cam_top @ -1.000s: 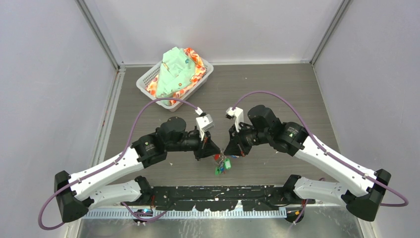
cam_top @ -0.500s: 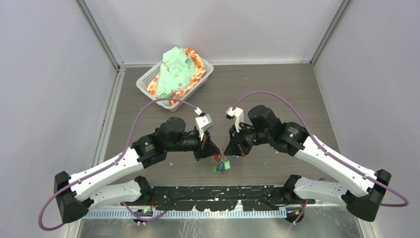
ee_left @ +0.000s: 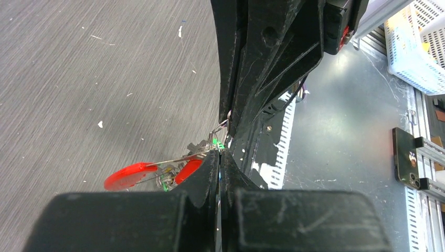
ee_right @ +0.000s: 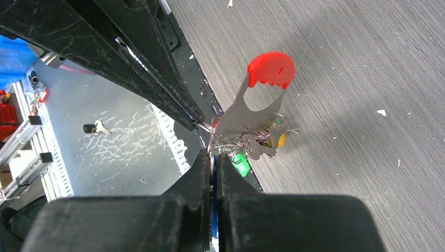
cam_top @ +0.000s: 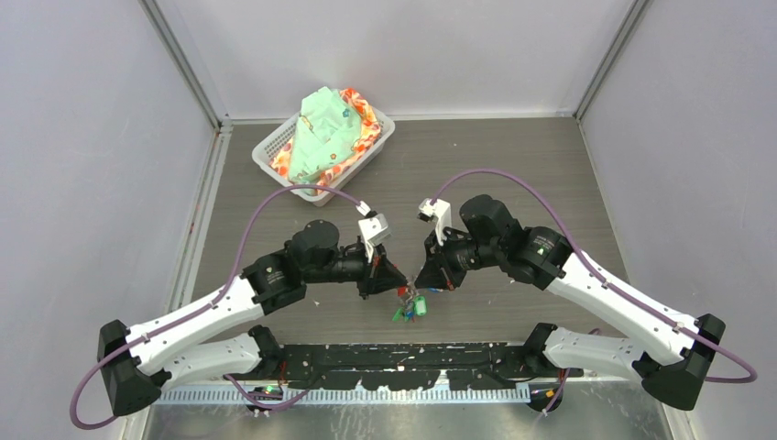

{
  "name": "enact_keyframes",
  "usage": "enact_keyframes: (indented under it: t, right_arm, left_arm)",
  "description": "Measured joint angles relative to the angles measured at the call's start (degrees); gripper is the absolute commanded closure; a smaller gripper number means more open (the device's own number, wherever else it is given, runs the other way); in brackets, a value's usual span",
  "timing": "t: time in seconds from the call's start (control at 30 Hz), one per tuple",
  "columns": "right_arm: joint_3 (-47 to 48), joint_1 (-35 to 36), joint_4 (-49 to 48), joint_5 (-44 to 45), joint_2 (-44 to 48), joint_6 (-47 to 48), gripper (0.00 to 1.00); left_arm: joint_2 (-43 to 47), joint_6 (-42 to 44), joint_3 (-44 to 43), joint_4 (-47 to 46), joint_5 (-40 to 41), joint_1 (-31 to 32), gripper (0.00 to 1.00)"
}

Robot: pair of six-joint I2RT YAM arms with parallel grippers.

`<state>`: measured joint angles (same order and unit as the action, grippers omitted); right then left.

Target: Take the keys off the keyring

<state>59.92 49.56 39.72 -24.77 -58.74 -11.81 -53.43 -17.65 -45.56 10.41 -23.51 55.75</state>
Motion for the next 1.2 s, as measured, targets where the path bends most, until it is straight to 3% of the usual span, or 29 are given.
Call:
enact_keyframes:
  t: [1.2]
  right_arm:
    - [2.47, 0.2, 2.19, -1.01, 0.0, 1.14, 0.99]
  left_arm:
    - [2.89, -1.62, 3.39, -4.74, 0.35, -0.02, 1.0]
